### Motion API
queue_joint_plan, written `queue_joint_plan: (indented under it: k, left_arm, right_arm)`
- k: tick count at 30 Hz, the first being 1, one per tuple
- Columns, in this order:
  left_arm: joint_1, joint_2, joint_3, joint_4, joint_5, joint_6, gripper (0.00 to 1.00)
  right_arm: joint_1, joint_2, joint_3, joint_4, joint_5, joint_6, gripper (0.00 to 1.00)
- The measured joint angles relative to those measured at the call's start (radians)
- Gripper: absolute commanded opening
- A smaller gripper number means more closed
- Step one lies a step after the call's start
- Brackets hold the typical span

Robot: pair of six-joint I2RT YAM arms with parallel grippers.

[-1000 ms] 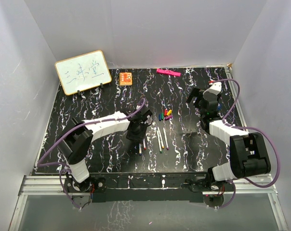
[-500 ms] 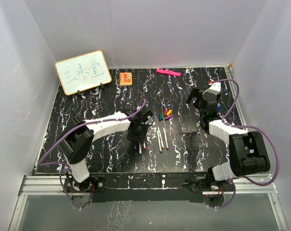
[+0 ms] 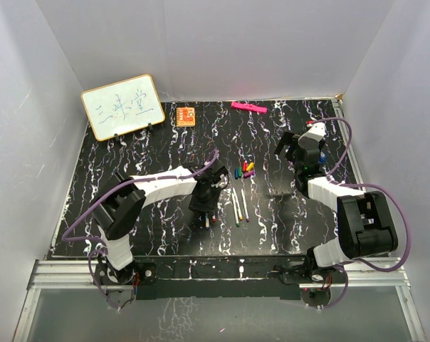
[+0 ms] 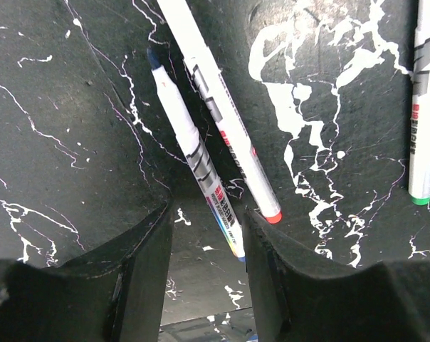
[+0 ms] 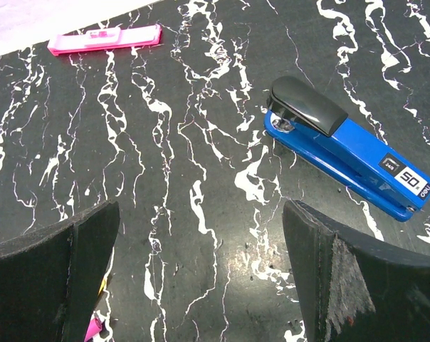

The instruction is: Insert the pens into the pen caps

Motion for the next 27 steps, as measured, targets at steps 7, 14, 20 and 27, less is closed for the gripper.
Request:
queue_joint_plan:
  k: [7, 14, 20, 27]
  left_arm:
    - [-0.006, 0.000, -0.028, -0.031, 0.002, 0.000, 0.43]
    - [-0.010, 0.007, -0.026, -0.039, -0.034, 0.000, 0.44]
    - [-0.018, 0.019, -0.014, -0.047, -0.055, 0.011, 0.44]
    - [-0.018, 0.043, 0.013, -0.068, -0.056, 0.037, 0.43]
  right_arm:
    - [0.000, 0.000, 0.000, 0.000, 0.003, -0.003, 0.98]
    - [0.000, 0.003, 0.000, 0.001, 0.003, -0.003, 0.98]
    - [0.000, 0.004, 0.000, 0.002, 0.002, -0.003, 0.98]
    - [0.000, 0.004, 0.000, 0.002, -0.001, -0.003, 0.98]
